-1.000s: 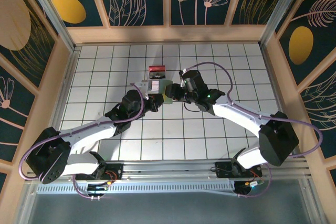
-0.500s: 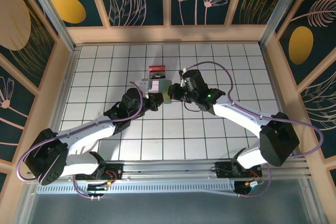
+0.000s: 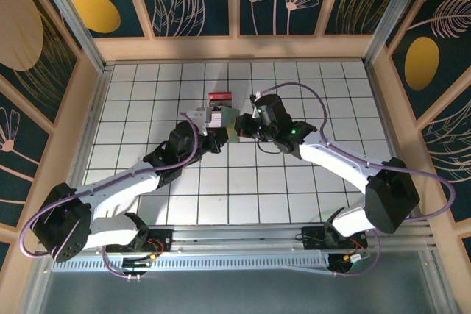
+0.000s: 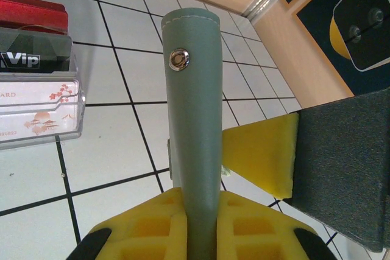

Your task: Take the credit cards out of the card holder

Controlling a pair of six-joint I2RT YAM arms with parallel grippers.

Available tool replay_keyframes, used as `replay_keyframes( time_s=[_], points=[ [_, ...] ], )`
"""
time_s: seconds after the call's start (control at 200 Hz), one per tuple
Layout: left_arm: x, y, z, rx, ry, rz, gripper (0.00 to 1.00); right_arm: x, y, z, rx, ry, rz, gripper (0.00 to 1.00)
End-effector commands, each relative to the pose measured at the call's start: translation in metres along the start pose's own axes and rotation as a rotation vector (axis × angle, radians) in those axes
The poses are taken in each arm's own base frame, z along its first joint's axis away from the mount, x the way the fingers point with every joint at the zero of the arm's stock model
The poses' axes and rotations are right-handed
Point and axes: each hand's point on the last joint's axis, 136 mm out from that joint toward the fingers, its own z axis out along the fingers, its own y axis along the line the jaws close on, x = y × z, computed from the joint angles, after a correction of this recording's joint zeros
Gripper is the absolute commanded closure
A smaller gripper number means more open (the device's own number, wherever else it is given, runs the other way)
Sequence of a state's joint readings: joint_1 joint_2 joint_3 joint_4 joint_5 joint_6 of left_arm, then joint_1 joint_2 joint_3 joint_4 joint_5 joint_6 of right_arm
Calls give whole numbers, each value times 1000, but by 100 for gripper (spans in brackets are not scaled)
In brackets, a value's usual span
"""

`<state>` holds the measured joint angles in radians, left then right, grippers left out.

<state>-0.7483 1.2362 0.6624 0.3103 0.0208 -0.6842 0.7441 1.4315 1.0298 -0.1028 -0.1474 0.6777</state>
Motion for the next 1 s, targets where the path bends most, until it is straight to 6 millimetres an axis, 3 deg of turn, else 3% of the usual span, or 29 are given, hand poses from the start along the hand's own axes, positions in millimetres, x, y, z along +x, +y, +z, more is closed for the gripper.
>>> replay_keyframes(
  time_s=[0.0, 0.781, 0.991],
  points=[
    [-44, -41, -19, 134, -159, 5, 100, -6, -24, 0, 87, -26, 5, 100],
    [-41, -36, -18, 130, -168, -33, 100, -20, -10, -14, 4, -81, -9, 100],
    [-40, -36, -16, 135, -161, -30, 100, -20, -6, -12, -26, -70, -11, 79]
  ],
)
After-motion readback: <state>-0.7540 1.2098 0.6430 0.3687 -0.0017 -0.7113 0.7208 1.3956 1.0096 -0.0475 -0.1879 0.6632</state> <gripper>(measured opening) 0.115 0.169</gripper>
